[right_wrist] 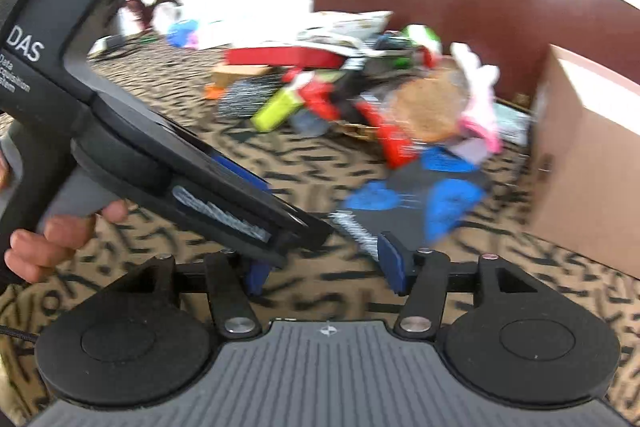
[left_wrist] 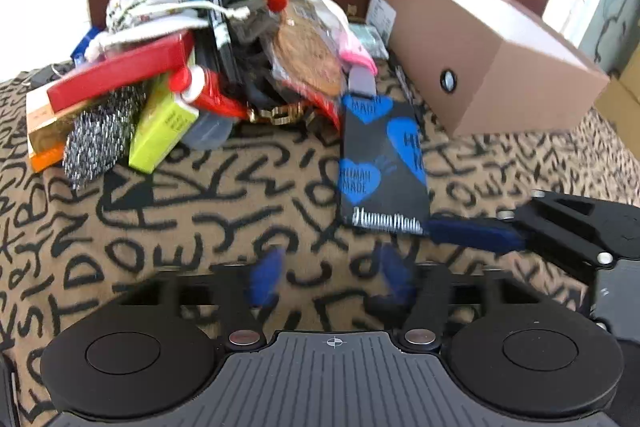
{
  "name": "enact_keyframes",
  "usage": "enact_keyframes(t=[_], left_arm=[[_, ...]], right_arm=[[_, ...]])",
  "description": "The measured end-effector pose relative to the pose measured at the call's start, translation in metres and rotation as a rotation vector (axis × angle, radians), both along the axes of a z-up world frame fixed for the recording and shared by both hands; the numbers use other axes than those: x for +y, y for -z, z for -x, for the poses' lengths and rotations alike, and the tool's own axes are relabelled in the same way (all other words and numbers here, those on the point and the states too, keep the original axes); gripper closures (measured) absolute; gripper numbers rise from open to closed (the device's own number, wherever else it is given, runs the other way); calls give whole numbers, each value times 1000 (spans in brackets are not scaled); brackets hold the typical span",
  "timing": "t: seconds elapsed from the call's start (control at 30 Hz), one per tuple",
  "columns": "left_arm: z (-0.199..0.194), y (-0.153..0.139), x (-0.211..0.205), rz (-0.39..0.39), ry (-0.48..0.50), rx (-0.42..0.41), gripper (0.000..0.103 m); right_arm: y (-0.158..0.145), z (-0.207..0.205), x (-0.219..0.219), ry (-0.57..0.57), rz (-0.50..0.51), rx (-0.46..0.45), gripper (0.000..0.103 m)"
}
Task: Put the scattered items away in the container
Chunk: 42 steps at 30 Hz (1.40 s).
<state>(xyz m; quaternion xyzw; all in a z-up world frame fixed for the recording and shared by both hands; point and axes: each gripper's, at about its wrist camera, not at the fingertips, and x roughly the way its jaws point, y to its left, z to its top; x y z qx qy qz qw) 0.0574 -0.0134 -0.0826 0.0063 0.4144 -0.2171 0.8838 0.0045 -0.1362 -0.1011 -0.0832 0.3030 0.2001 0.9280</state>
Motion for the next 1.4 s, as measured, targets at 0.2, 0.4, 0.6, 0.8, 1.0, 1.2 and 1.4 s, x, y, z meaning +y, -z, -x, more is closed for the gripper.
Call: enact_keyframes(t=[0.2,0.4,0.6,0.8,1.0,1.2,1.4], left_arm=[[-30,7,-31,-5,60,22,27],[-39,5,-44,-51,95,-2,36],[-22,-1,-30,-13,154,22,62],[-8,-2,-4,-49,65,-7,34],[-28,0,-8,37,73,59,31],[-36,3,-43,15,136,48,30],[-24,0,-40,-62,120,2,43]], right_arm=[[18,-19,-14,24,5,64,38],[19,-28,-11,17,-11,61,47],[7,-4,16,-131,-11,33,51],[7,2,20,-139,4,44,48],[2,-2,-13,12,33,4,29],[21,-25,-24,-8,-29,86,24],[17,-10,-4,-65,1,53,30]])
